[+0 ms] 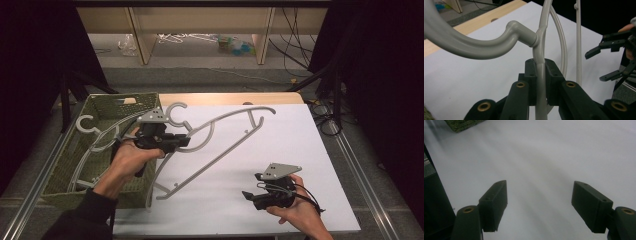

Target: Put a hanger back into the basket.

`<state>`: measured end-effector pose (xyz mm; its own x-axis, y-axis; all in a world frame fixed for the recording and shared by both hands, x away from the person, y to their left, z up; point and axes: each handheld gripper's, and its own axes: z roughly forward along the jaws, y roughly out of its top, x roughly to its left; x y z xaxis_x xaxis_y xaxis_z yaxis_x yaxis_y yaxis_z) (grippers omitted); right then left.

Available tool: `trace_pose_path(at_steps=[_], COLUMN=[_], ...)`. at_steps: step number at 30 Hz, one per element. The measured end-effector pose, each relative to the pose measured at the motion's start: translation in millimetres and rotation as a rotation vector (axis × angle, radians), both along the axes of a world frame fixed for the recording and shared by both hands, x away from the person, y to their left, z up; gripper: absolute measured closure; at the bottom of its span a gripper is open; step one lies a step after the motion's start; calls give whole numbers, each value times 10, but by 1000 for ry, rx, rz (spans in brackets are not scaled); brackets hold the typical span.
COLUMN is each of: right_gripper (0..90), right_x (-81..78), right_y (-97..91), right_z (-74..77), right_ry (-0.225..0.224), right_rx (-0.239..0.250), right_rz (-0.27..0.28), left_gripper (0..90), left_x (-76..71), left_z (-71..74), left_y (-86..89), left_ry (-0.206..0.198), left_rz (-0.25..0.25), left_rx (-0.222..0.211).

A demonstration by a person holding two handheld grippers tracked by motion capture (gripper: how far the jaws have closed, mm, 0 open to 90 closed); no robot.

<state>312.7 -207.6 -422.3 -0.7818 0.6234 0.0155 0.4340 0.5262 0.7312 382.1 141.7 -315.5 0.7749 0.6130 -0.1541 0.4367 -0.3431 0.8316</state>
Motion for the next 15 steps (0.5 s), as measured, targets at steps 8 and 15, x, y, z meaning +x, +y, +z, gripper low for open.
trace_pose_path(at_steps=[8, 15], right_gripper=[294, 293], right_x=[-14, -17], right_y=[-14, -9], right_z=[-43, -48], right_ry=[10, 16], right_rx=[-3, -2], right_rz=[3, 2], left_gripper=[818, 818], left_x=[-6, 10], left_z=[274, 407], left_y=[309, 755], left_ry=[-35, -53], left_rz=[34, 139], left_rx=[-17, 0])
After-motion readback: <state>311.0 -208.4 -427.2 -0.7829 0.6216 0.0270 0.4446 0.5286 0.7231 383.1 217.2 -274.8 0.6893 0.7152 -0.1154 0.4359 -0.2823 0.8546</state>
